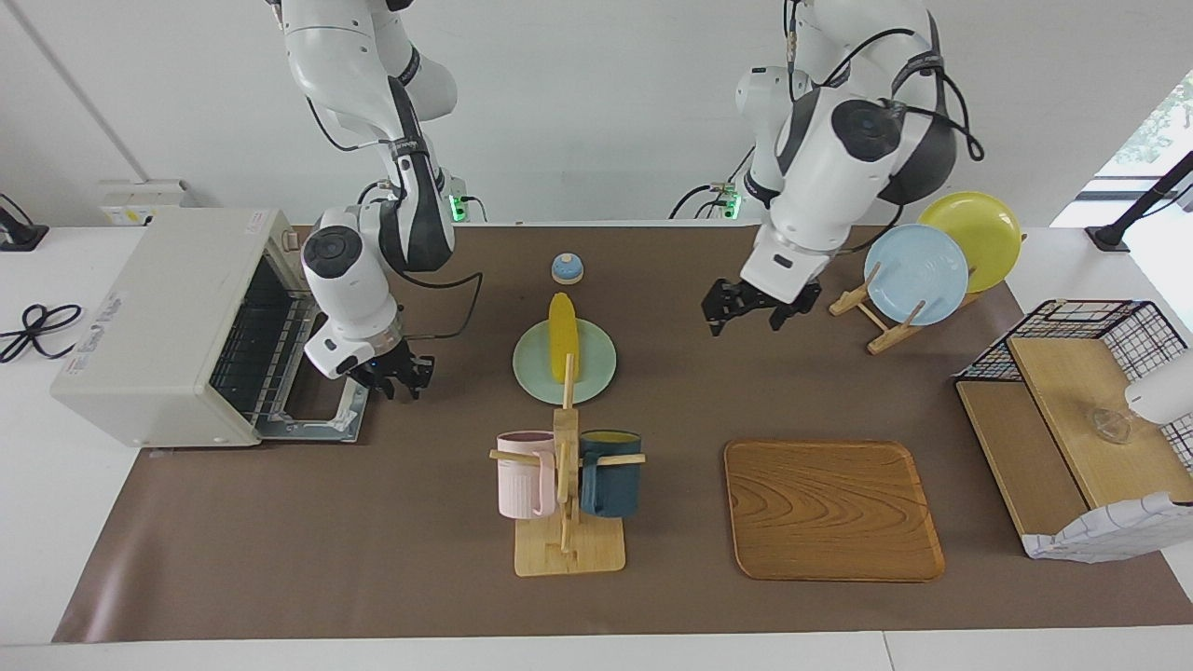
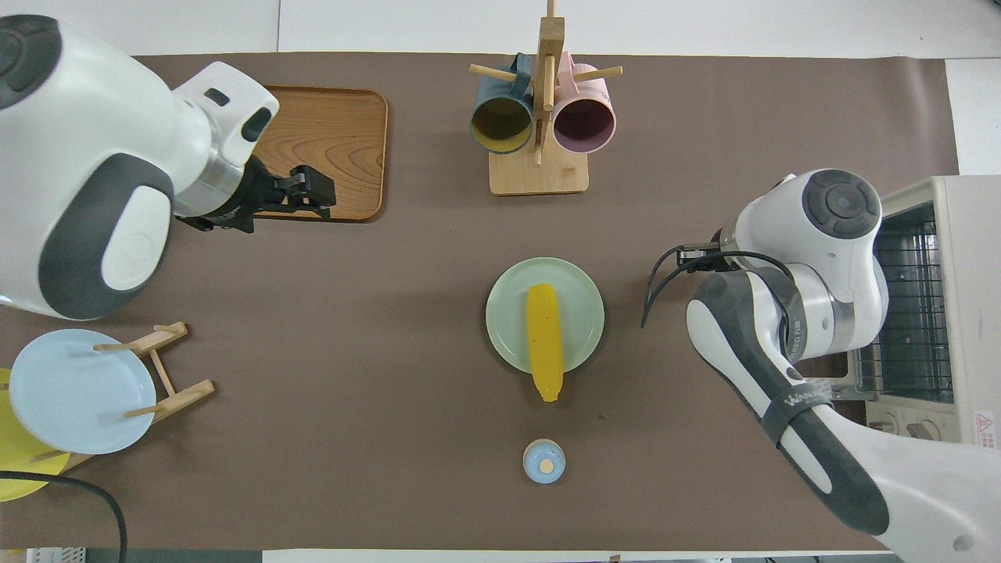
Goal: Put corn in oven
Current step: 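Grasp the corn on the green plate with the right gripper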
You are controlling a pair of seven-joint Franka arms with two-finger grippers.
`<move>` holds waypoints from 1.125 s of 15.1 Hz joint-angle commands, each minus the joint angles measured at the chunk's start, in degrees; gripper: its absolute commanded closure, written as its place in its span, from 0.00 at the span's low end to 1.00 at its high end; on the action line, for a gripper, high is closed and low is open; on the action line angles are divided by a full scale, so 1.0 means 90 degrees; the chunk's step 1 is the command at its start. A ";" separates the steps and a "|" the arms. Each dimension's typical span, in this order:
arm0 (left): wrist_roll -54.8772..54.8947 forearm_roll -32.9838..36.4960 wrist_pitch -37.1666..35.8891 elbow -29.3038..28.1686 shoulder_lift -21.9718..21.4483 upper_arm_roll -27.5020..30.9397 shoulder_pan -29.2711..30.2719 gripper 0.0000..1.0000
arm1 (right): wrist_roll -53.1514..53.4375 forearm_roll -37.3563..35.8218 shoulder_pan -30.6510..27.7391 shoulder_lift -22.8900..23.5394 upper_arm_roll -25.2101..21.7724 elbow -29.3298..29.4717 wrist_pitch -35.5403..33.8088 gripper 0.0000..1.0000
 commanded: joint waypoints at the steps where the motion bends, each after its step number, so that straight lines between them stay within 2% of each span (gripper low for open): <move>1: 0.0498 0.0223 -0.0662 -0.0018 -0.0380 -0.0069 0.0393 0.00 | 0.0692 0.0117 0.0587 0.0411 -0.0067 0.0910 -0.0566 0.41; 3: 0.0635 0.0419 -0.1014 -0.0018 -0.0546 -0.0069 0.0500 0.00 | 0.1520 0.0059 0.1299 0.0576 -0.0067 0.1046 -0.0557 0.37; 5: 0.0645 0.0429 -0.1394 -0.0038 -0.0780 -0.0079 0.0559 0.00 | 0.2526 0.0020 0.2022 0.1170 -0.0067 0.1650 -0.0518 0.20; 6: 0.0655 0.0429 -0.1541 -0.0096 -0.0945 -0.0079 0.0618 0.00 | 0.2743 0.0020 0.2160 0.1347 -0.0067 0.1769 -0.0402 0.14; 7: 0.0723 0.0429 -0.1678 -0.0203 -0.1121 -0.0079 0.0628 0.00 | 0.2880 0.0049 0.2220 0.1474 -0.0067 0.1818 -0.0226 0.13; 10: 0.0821 0.0419 -0.1942 -0.0564 -0.1522 -0.0088 0.0628 0.00 | 0.2989 0.0108 0.2415 0.1612 -0.0058 0.1731 0.0262 0.15; 13: 0.0811 0.0342 -0.1943 -0.0643 -0.1572 -0.0128 0.0589 0.00 | 0.2931 0.0049 0.2445 0.1603 -0.0058 0.1342 0.0459 0.27; 14: 0.0802 0.0283 -0.1933 -0.0585 -0.1543 -0.0079 0.0540 0.00 | 0.2940 0.0059 0.2445 0.1593 -0.0048 0.1282 0.0488 0.32; 17: 0.0782 0.0039 -0.1777 -0.0060 -0.1232 -0.0030 0.0530 0.00 | 0.3018 0.0098 0.2522 0.1467 0.0137 0.0844 0.0964 0.37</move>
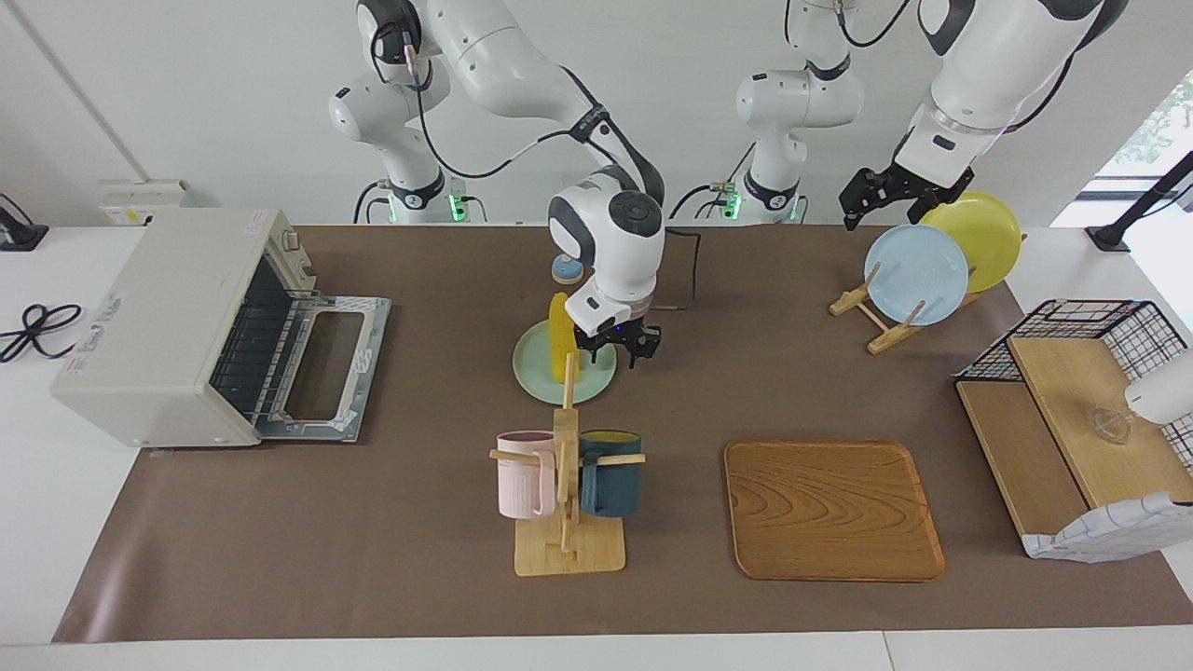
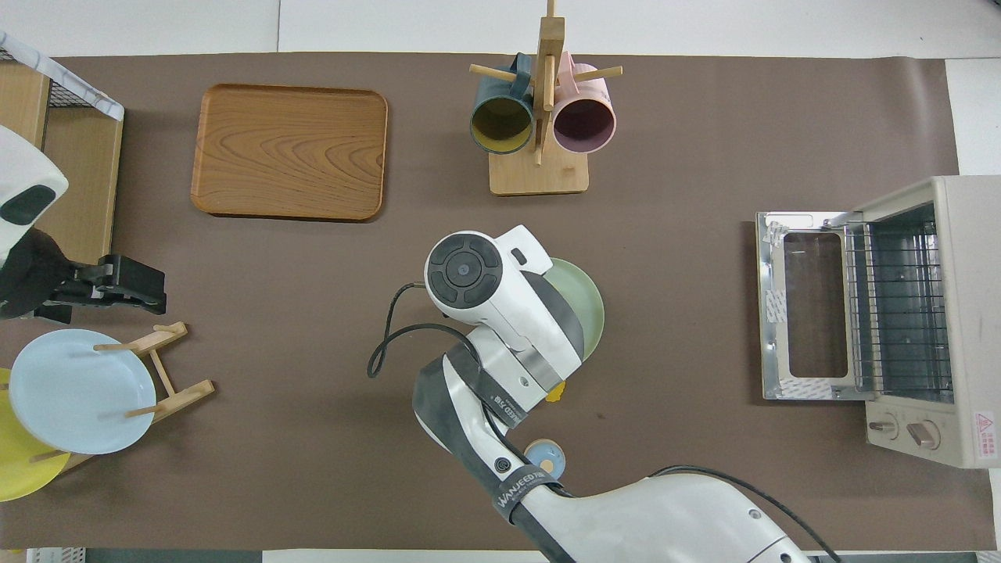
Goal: Put corn in oven
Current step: 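Grasp the corn on the green plate with the right gripper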
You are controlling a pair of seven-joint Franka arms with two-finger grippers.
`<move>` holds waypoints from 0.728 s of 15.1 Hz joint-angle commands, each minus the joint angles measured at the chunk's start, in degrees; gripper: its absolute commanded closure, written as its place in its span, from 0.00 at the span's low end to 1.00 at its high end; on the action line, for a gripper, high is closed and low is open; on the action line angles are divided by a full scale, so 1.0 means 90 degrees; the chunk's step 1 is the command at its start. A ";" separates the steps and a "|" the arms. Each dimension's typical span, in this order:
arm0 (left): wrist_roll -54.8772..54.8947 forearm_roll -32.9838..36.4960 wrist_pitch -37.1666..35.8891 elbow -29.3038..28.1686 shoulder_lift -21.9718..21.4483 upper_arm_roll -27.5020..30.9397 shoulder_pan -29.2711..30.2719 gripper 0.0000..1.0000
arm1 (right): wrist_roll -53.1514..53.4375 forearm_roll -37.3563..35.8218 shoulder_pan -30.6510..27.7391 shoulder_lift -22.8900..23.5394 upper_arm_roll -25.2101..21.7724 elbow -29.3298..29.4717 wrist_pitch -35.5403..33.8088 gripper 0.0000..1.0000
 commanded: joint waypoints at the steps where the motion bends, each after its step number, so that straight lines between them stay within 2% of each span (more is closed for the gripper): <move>1: 0.0067 -0.0116 0.0007 0.0574 0.0280 0.0046 -0.0019 0.00 | 0.0071 0.0096 0.0109 -0.0228 0.0111 -0.0650 0.0640 0.39; 4: 0.0057 -0.0048 -0.0238 0.0908 0.0408 0.0095 -0.0136 0.00 | 0.0062 0.0096 0.0119 -0.0316 0.0111 -0.0915 0.0730 0.44; 6: 0.0076 -0.0048 -0.0248 0.0821 0.0389 0.0075 -0.0127 0.00 | 0.0023 0.0096 0.0119 -0.0355 0.0111 -0.1004 0.0730 0.56; 7: 0.0086 -0.0048 -0.0238 0.0743 0.0388 0.0066 -0.0117 0.00 | 0.0004 0.0096 0.0119 -0.0355 0.0111 -0.1013 0.0701 0.73; 8: 0.0086 -0.0048 -0.0219 0.0674 0.0379 0.0037 -0.0117 0.00 | -0.0025 0.0086 0.0099 -0.0355 0.0111 -0.0975 0.0595 0.96; 9: 0.0096 -0.0067 -0.0209 0.0635 0.0359 0.0036 -0.0107 0.00 | -0.0122 0.0077 0.0070 -0.0355 0.0111 -0.0936 0.0410 1.00; 11: 0.0105 -0.0107 -0.0180 0.0625 0.0359 0.0036 -0.0078 0.00 | -0.0405 -0.0001 0.0051 -0.0355 0.0101 -0.0761 0.0097 1.00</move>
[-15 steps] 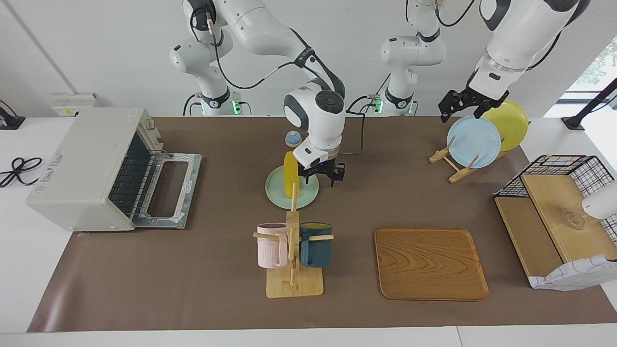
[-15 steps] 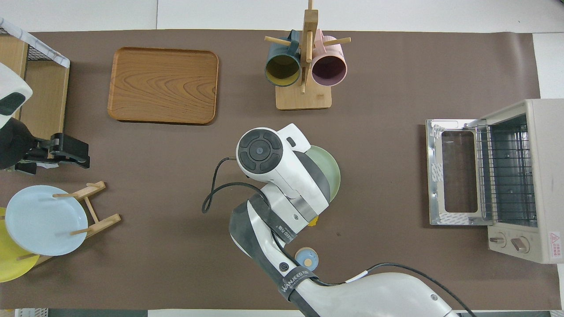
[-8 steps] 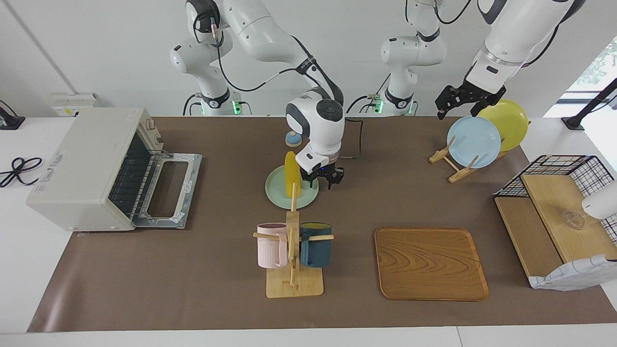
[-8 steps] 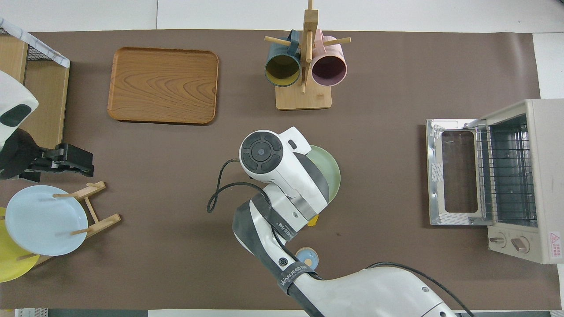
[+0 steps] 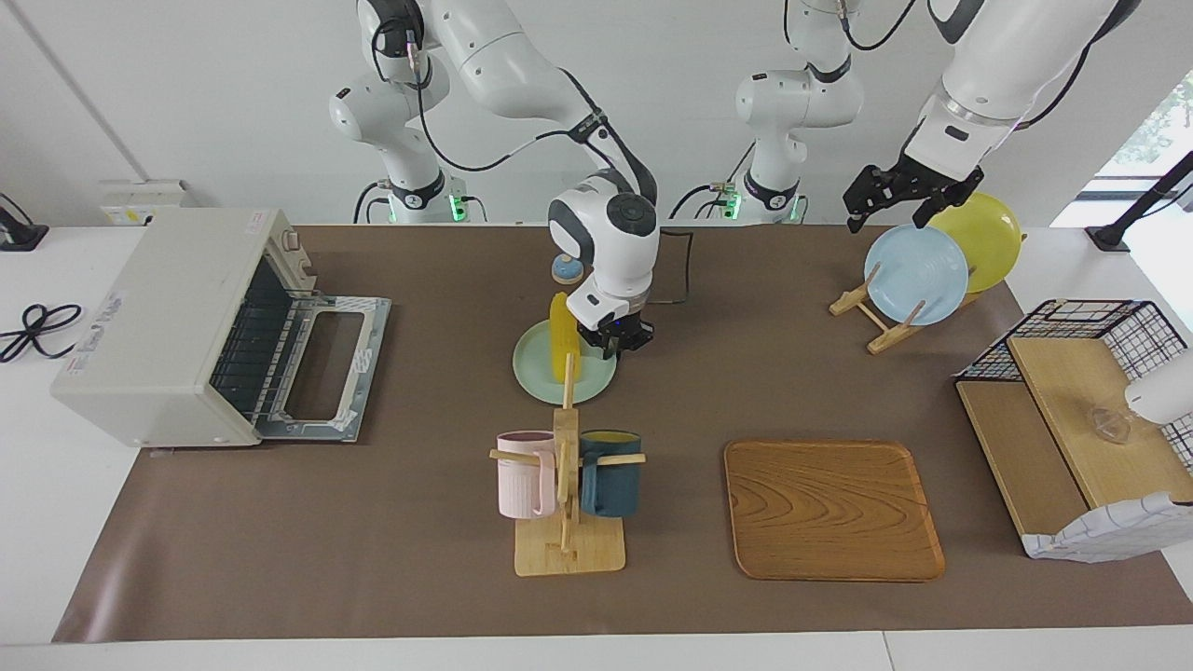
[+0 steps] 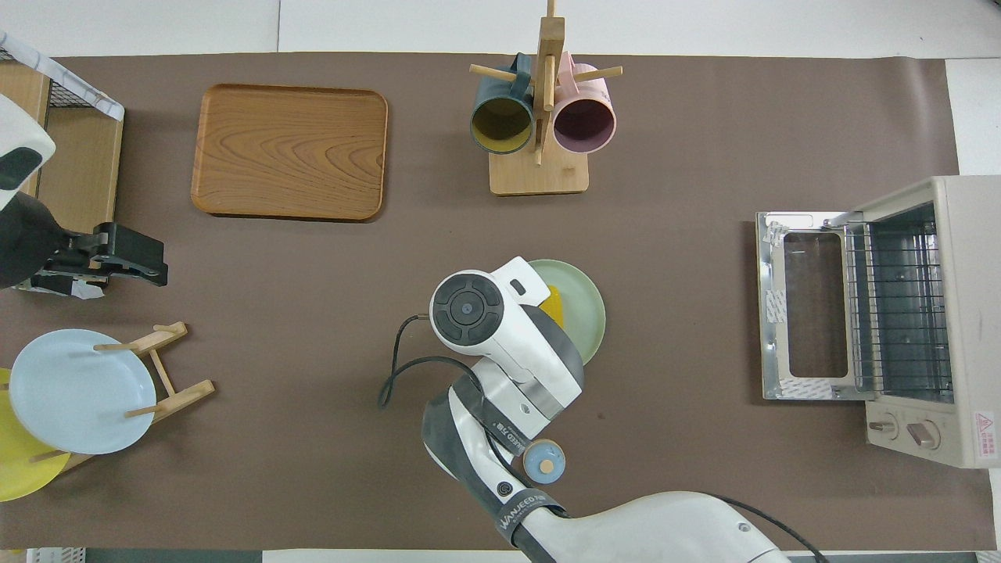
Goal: Put corn in oven
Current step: 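Grasp the corn on the green plate with the right gripper, then carry the corn into the open toaster oven with the right gripper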
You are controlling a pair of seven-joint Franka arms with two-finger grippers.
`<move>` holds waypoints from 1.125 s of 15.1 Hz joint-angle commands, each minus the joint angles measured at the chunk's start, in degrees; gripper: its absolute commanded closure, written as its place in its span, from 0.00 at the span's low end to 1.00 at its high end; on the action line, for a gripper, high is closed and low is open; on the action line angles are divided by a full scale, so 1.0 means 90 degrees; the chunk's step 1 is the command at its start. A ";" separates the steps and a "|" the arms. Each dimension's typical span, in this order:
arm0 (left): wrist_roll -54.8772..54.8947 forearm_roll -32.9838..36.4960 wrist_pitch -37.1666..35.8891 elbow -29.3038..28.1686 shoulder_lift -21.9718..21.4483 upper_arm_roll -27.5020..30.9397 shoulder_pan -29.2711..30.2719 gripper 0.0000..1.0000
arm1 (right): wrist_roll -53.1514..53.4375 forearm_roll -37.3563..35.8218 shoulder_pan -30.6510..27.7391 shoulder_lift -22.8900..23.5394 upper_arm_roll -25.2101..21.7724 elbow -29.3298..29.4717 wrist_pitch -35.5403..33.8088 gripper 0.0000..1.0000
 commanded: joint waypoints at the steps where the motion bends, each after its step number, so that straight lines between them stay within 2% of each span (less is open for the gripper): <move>1: 0.0088 -0.0074 -0.0059 -0.0013 -0.0016 0.0049 -0.0044 0.00 | -0.0390 -0.0015 -0.0103 -0.0095 0.0032 0.0066 -0.0433 1.00; 4: 0.0088 -0.0074 -0.0040 -0.0013 0.0013 0.0049 -0.0044 0.00 | -0.0840 -0.0657 -0.0337 -0.0085 0.0022 0.0642 -0.1555 1.00; 7: 0.0088 -0.0064 0.0087 -0.0003 0.0052 0.0030 -0.0034 0.00 | -0.0986 -0.0796 -0.0843 -0.0465 0.0002 0.0633 -0.2161 1.00; 9: 0.0088 -0.0064 0.0068 0.0016 0.0052 0.0029 -0.0034 0.00 | -0.1589 -0.0738 -0.1603 -0.0748 0.0051 0.0585 -0.2650 1.00; 11: 0.0088 -0.0064 0.0048 0.0007 0.0052 0.0029 -0.0025 0.00 | -0.1992 -0.0747 -0.1820 -0.0954 0.0012 0.0565 -0.3108 1.00; 14: 0.0098 -0.0064 0.0077 -0.0003 0.0042 0.0029 -0.0005 0.00 | -0.2275 -0.0845 -0.2221 -0.1149 0.0002 0.0351 -0.3442 1.00; 17: 0.0059 -0.0074 0.0087 -0.0022 0.0023 0.0029 -0.0005 0.00 | -0.2636 -0.1011 -0.2630 -0.1413 0.0002 -0.0156 -0.3336 1.00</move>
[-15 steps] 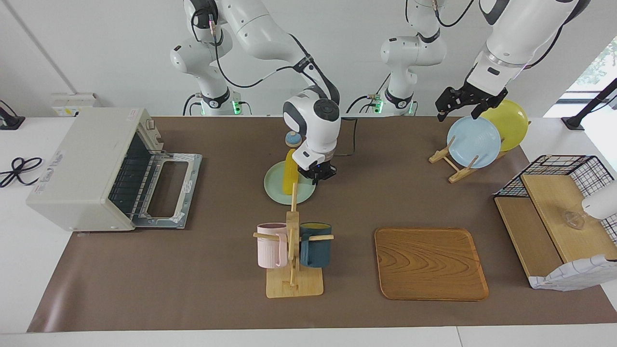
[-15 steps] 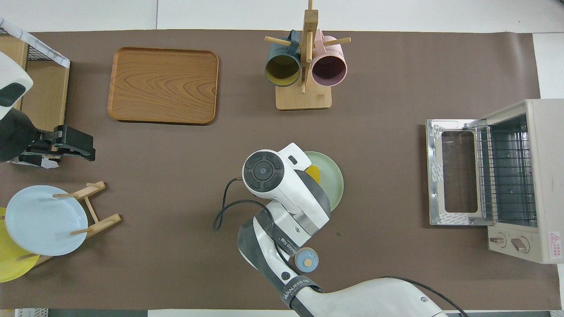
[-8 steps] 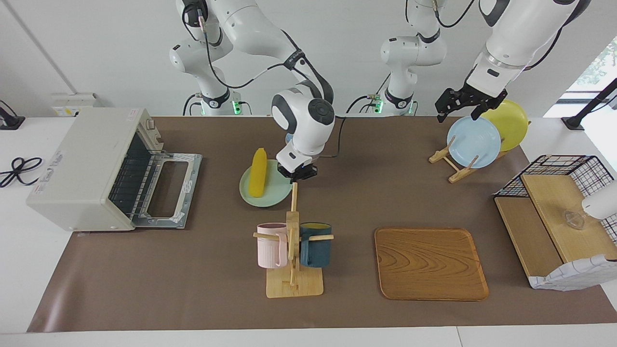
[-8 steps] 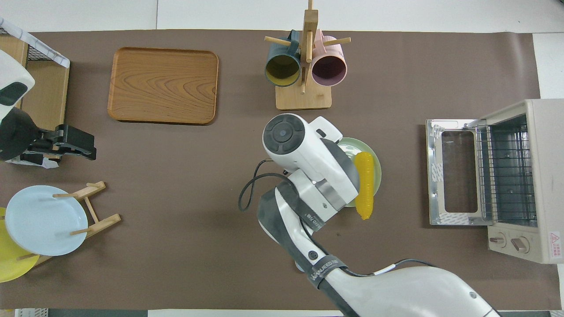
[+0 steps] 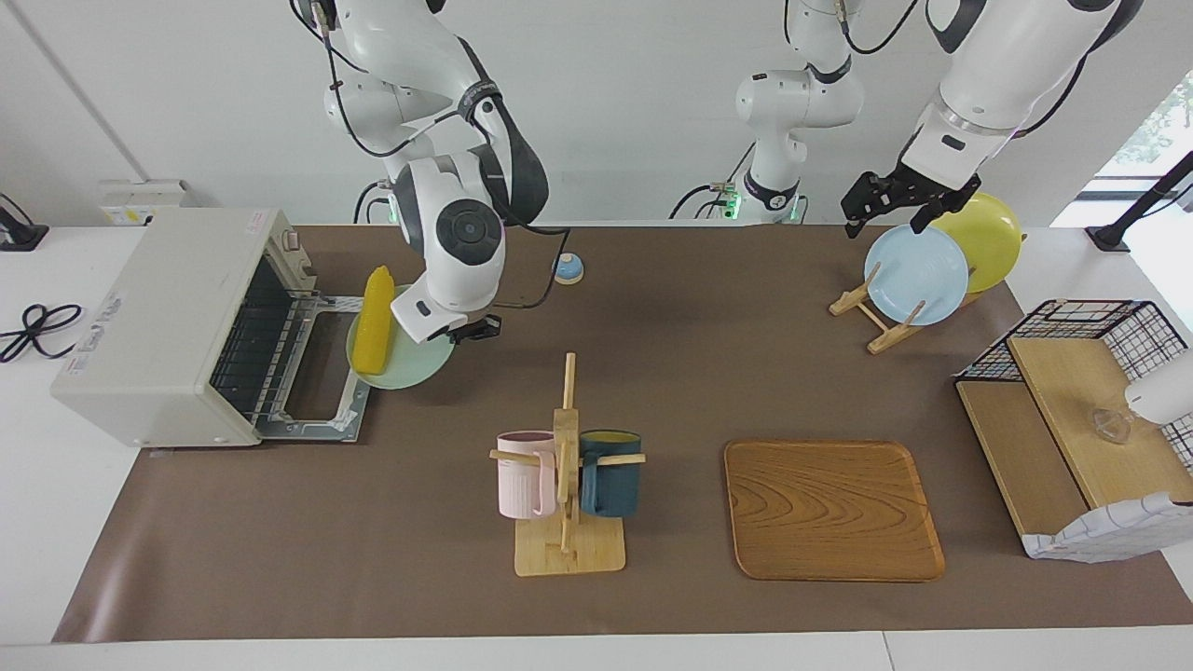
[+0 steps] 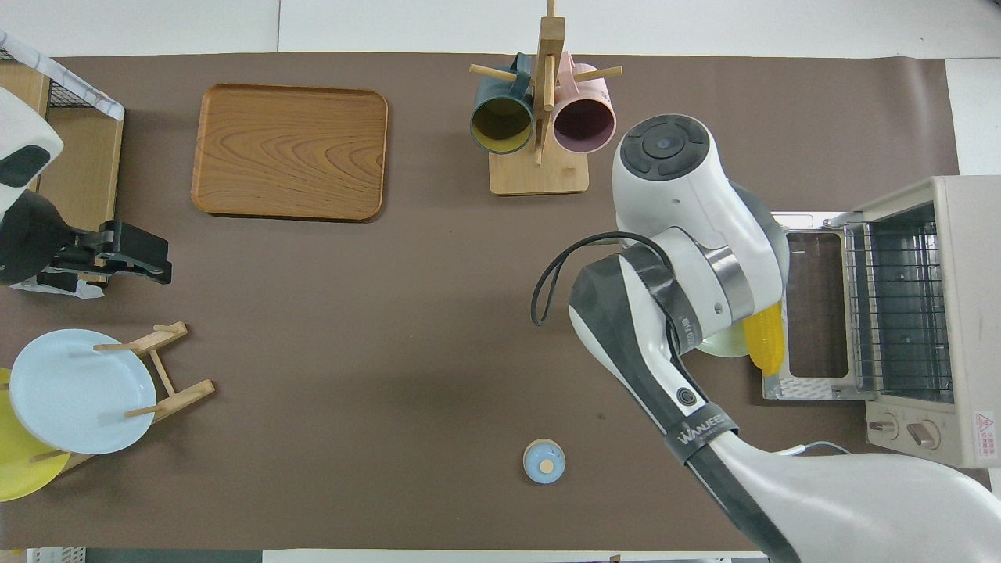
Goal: Put corn in oven
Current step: 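Carry the corn into the open toaster oven with the right gripper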
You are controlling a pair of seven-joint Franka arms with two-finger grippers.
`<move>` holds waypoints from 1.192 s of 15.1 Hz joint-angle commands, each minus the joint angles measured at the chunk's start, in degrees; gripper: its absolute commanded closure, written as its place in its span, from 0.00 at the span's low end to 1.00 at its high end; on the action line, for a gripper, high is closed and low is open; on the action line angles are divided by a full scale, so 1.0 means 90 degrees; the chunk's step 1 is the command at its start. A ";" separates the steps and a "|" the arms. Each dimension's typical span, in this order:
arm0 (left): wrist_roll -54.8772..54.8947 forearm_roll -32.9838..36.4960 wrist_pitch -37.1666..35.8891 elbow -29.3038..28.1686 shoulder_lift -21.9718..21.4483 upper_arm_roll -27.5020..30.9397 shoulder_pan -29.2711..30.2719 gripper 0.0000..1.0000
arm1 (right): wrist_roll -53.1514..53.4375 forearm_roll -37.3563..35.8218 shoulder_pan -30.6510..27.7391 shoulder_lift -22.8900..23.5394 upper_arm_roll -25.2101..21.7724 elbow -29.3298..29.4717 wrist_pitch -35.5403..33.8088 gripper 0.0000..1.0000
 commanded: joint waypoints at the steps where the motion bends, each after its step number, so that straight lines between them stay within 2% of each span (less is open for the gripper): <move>1: 0.0023 -0.0072 0.0056 -0.0062 -0.0044 0.0041 0.0005 0.00 | -0.0401 -0.0171 -0.0416 -0.0401 0.0073 -0.0628 0.0188 1.00; 6: 0.0003 -0.0062 -0.0031 -0.0091 -0.0083 0.0060 0.0005 0.00 | -0.1173 -0.0736 -0.1011 -0.0986 0.0073 -0.1253 0.0286 1.00; 10: 0.0003 -0.0062 -0.0002 -0.0091 -0.0084 0.0060 0.0005 0.00 | -0.2070 -0.0825 -0.1646 -0.1309 0.0073 -0.1487 0.0422 1.00; 15: 0.0003 -0.0062 -0.0002 -0.0091 -0.0084 0.0070 -0.0004 0.00 | -0.2823 -0.0864 -0.2407 -0.1642 0.0073 -0.2434 0.1563 1.00; 18: 0.0003 -0.0062 -0.0002 -0.0091 -0.0084 0.0070 -0.0004 0.00 | -0.3010 -0.0864 -0.2497 -0.1711 0.0063 -0.2670 0.1955 1.00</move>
